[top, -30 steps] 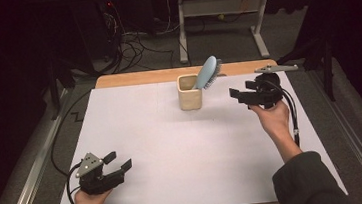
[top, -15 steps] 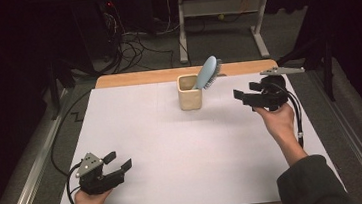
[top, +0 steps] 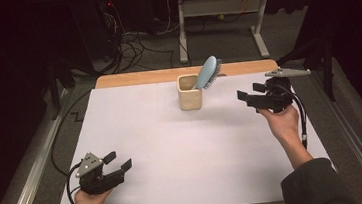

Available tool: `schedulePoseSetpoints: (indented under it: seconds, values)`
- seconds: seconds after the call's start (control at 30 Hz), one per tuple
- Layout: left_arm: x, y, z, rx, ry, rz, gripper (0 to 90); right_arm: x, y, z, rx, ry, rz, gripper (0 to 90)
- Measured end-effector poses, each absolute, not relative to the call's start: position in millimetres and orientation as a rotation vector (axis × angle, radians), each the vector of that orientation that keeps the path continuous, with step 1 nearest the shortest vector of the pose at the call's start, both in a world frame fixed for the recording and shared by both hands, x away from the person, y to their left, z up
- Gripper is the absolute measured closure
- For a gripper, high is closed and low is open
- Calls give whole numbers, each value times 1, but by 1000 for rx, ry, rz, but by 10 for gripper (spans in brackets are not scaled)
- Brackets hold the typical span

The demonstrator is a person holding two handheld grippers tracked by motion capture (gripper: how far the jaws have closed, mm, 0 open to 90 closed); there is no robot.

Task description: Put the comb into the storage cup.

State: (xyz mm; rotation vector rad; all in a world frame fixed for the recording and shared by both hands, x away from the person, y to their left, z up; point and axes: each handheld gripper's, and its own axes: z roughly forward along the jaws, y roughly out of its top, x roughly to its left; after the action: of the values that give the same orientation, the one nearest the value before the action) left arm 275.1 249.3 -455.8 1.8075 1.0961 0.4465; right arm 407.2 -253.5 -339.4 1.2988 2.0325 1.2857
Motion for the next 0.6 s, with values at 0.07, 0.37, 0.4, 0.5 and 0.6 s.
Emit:
schedulePoseSetpoints:
  seconds: [0.07, 0.37, 0.4, 0.5, 0.6]
  values:
    - [275, 249, -456, 1808, 1096, 446, 325, 407, -254, -339, 1302, 2029, 1290, 303]
    - [275, 250, -456, 1805, 1097, 447, 325, 403, -260, -339, 1296, 2024, 1297, 304]
    - [275, 250, -456, 1803, 1097, 447, 325, 402, -261, -339, 1297, 2024, 1296, 303]
    - [275, 250, -456, 1804, 1098, 446, 326, 400, -263, -339, 1301, 2020, 1298, 304]
    - [275, 250, -456, 1803, 1098, 447, 325, 398, -266, -339, 1301, 2017, 1299, 304]
